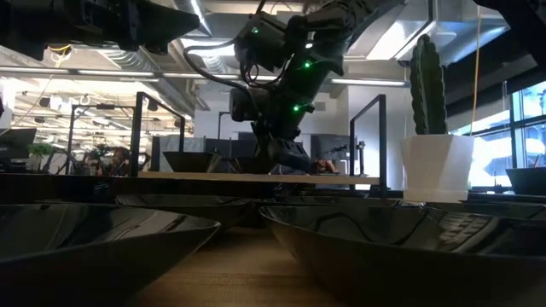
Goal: Pick & Place Mini shaped plates
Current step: Put the leaf-shaped plate on the shelf, then put the square plate on the shelf
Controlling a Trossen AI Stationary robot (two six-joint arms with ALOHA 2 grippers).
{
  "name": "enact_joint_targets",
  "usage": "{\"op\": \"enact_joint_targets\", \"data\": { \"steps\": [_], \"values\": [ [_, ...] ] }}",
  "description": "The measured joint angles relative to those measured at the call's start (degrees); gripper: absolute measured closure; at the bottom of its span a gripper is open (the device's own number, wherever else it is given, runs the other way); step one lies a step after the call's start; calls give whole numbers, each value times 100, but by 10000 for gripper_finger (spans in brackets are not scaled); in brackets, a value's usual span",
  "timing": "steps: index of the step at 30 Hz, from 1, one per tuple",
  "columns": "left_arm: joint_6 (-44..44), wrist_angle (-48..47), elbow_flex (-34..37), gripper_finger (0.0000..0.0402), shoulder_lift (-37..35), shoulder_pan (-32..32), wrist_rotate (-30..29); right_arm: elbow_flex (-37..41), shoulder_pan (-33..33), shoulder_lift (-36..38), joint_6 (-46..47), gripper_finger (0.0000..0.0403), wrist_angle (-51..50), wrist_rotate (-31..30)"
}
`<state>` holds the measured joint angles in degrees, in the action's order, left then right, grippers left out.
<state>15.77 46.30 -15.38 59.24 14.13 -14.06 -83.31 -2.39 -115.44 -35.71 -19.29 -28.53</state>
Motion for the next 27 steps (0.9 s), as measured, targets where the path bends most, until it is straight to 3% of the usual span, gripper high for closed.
{"op": "enact_joint_targets", "data": {
  "steps": [13,27],
  "values": [
    [0,0,0,395,0,1,0,2,-2,1,98,310,33,-91],
    [-2,-22,0,395,0,1,0,2,385,13,14,283,51,-1384]
  ]
}}
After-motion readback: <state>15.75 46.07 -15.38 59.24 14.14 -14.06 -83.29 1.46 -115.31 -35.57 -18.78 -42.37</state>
